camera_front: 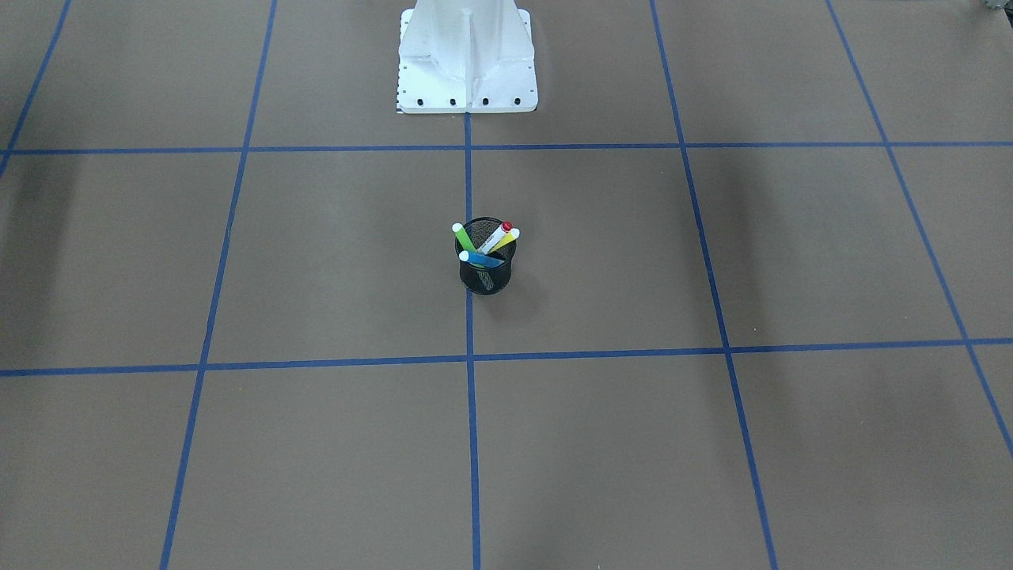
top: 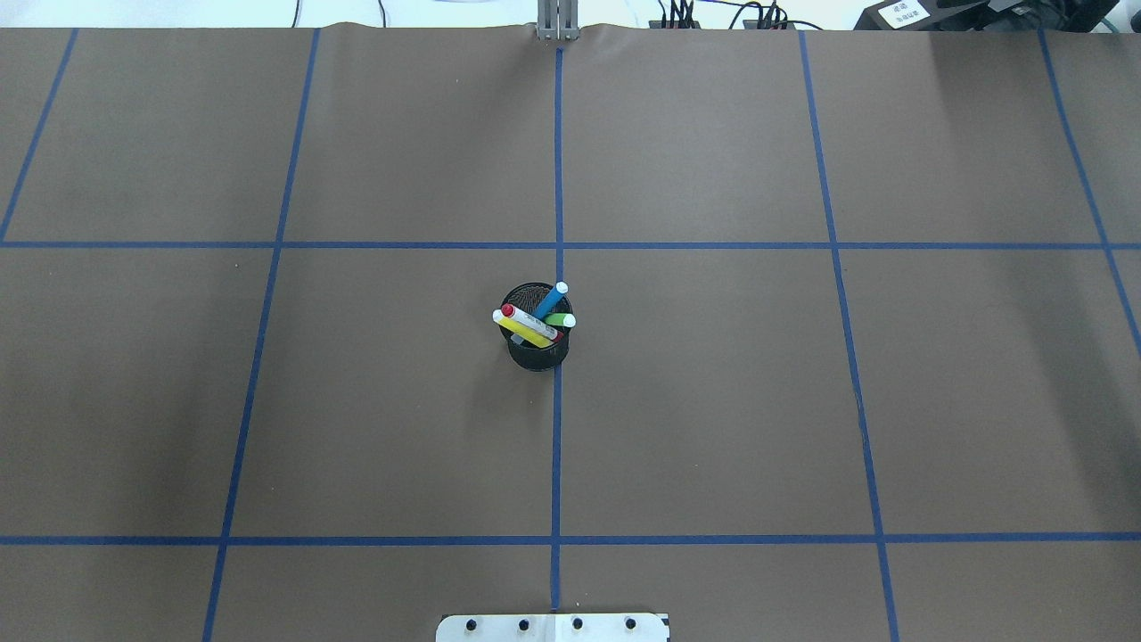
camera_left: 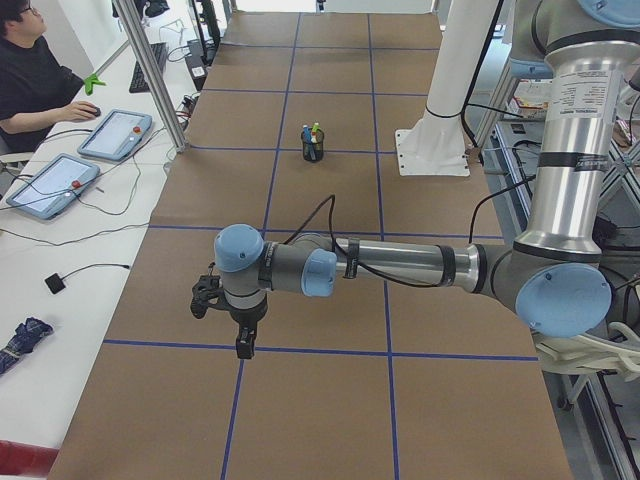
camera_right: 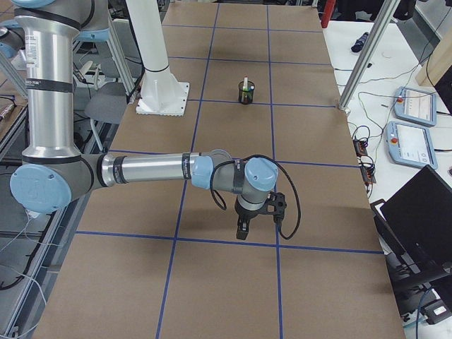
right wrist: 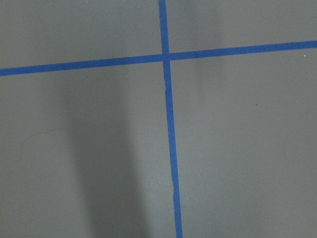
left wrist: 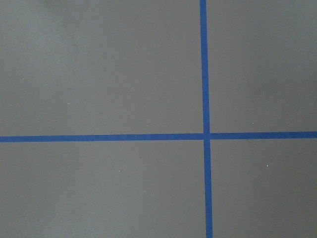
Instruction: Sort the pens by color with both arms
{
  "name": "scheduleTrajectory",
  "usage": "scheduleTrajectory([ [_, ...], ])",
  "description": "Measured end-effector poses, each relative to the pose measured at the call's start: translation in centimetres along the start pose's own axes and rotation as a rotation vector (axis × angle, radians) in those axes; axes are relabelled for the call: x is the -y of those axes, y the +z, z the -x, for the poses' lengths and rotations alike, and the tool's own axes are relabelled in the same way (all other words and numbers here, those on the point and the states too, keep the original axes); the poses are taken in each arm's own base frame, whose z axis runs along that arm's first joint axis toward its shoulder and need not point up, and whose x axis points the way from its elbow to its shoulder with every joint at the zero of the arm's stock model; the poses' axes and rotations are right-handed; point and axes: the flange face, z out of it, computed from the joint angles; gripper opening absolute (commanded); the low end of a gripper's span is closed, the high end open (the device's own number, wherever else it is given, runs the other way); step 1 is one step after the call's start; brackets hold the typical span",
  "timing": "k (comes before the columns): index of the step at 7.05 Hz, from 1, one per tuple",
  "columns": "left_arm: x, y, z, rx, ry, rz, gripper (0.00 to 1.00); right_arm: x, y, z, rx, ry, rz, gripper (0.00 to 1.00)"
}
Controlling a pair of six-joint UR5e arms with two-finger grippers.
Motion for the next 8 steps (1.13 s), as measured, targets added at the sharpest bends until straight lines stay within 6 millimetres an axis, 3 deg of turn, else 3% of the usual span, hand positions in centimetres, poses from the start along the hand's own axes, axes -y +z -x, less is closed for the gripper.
scheduleTrajectory([
  [8, 0.02, -0.05, -0.07, -0.003, -0.002, 0.001, 1.00, 0.04, -0.09, 0.16, 0.006, -0.015, -0.003, 1.00],
])
